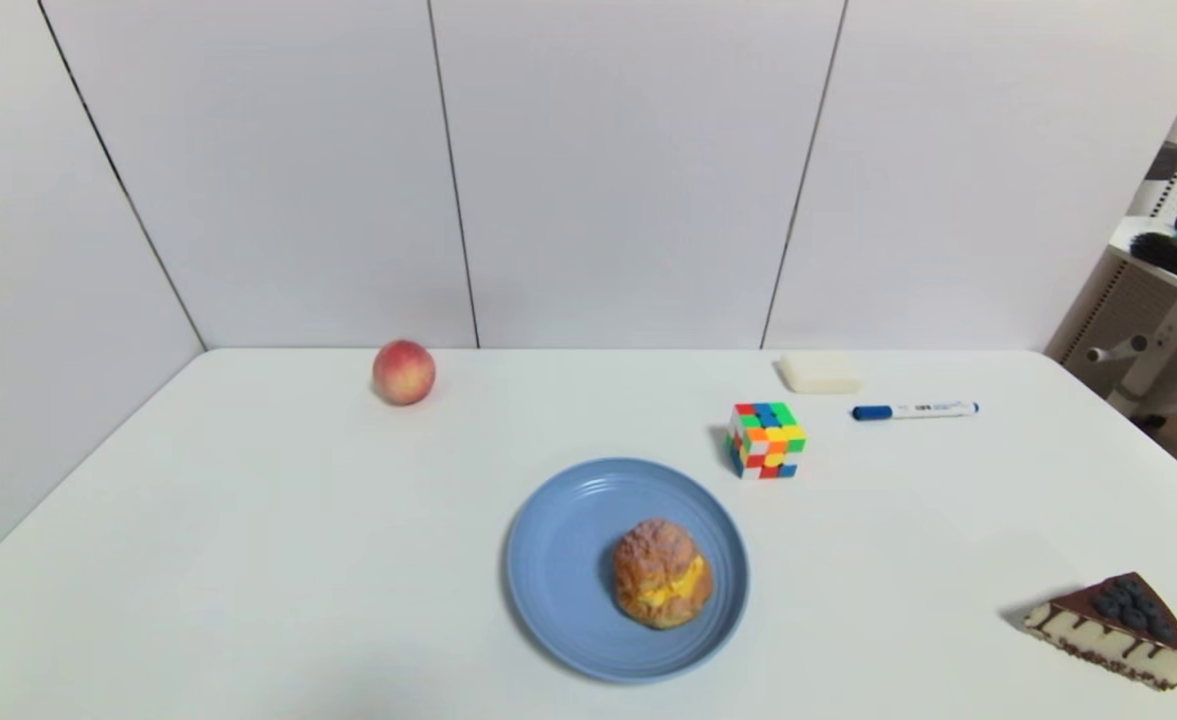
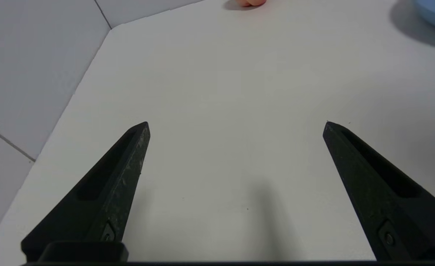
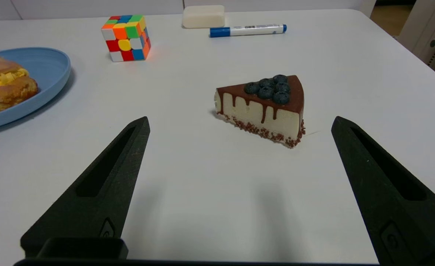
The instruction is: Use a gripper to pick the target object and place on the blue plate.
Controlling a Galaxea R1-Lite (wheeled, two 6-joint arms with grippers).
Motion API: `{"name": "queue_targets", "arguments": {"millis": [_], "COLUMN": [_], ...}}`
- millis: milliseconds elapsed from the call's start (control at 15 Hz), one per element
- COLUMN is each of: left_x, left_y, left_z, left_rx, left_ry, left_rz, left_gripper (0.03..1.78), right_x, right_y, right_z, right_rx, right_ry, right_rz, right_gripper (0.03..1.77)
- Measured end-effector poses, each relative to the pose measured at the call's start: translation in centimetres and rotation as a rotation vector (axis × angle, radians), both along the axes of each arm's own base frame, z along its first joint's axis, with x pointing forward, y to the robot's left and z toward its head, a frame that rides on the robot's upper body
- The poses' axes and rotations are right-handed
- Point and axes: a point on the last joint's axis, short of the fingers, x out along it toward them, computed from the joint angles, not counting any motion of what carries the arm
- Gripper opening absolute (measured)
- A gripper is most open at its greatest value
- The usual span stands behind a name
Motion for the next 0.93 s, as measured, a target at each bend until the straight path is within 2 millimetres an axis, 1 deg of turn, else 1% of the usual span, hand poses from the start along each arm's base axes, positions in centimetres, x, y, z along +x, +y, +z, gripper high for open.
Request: {"name": "queue_targets", "arguments": {"millis": [267,933], "left_x": [-0.03,-0.04], "left_y": [0.04,0.05], "left_z": [-0.54,-0.58], "left_rx": [-0.075,-0.143], "left_ry": [-0.016,-0.017], "left_rz": [0.020,0.022], "left_gripper": [1.69,1.69], "right_x": [0.00,0.00], "right_y": [0.00,0.00], "right_z": [0.00,0.00], "right_rx": [0.000,0.000], "right_ry": [0.000,0.000], "right_rz": [0.000,0.000], "right_gripper": [1.70,1.70]}}
